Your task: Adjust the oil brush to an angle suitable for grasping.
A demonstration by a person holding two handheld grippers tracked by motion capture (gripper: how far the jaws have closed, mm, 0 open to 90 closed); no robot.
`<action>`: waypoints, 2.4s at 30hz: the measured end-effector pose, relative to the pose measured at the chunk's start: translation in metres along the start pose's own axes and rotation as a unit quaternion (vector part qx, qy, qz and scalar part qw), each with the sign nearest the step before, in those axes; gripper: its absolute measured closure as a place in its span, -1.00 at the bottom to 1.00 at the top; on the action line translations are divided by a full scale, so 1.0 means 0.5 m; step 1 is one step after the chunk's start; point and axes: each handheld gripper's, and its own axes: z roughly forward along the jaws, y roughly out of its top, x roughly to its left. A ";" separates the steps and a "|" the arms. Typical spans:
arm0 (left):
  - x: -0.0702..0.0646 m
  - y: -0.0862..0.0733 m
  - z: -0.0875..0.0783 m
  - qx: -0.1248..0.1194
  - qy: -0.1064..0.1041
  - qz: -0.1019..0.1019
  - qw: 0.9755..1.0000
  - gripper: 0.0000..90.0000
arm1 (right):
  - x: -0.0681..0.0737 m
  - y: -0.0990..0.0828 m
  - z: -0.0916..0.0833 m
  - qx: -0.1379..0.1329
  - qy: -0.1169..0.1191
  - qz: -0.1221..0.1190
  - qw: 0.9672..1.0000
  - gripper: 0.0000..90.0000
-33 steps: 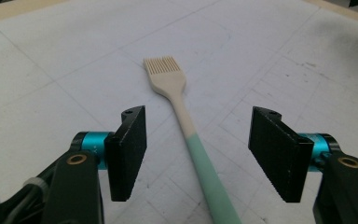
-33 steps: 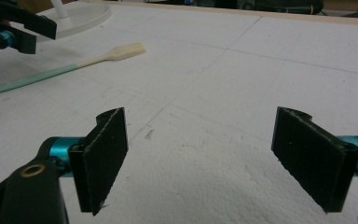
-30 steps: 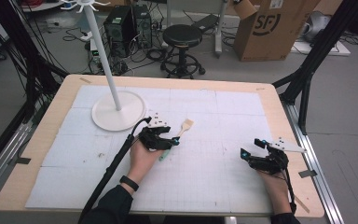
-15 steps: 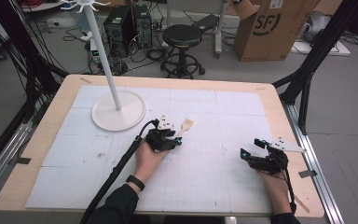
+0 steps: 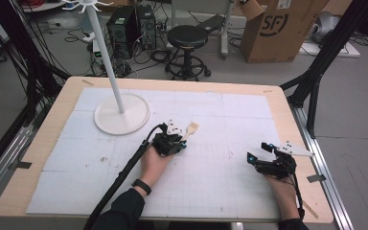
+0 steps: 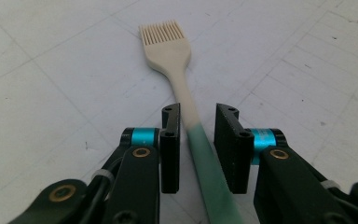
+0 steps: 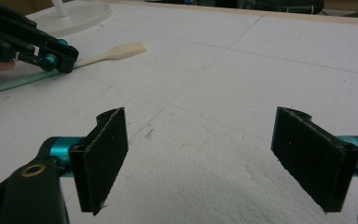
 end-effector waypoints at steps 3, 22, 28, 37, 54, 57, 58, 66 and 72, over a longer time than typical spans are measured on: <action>0.000 0.000 0.000 0.000 -0.003 -0.002 1.000 0.65 | 0.000 0.000 0.000 0.000 0.000 -0.001 1.000 -0.60; 0.006 0.000 -0.003 -0.001 -0.009 0.002 1.000 0.81 | 0.000 0.000 0.000 0.000 0.001 0.000 1.000 -0.60; 0.015 0.006 -0.028 0.000 -0.022 0.023 1.000 0.81 | 0.000 0.000 0.000 0.000 0.001 -0.001 1.000 -0.60; 0.022 0.010 -0.099 -0.015 -0.063 0.057 0.996 0.81 | 0.002 0.000 0.000 0.001 0.000 0.000 1.000 -0.59; 0.122 -0.068 -0.258 -0.033 -0.116 0.076 0.990 0.81 | 0.001 0.000 0.000 0.000 -0.003 -0.002 1.000 -0.59; 0.136 -0.075 -0.276 -0.016 -0.128 0.091 0.987 0.81 | 0.001 0.000 0.000 0.001 -0.003 -0.001 1.000 -0.59; 0.138 -0.077 -0.280 -0.015 -0.134 0.095 0.986 0.81 | 0.001 0.000 0.000 0.001 -0.002 -0.001 1.000 -0.59; 0.131 -0.082 -0.261 -0.006 -0.180 0.141 0.973 0.81 | 0.002 0.000 0.001 0.004 -0.003 -0.001 1.000 -0.59; 0.110 -0.084 -0.224 -0.005 -0.202 0.185 0.962 0.81 | 0.001 0.000 0.001 0.004 -0.002 -0.001 1.000 -0.57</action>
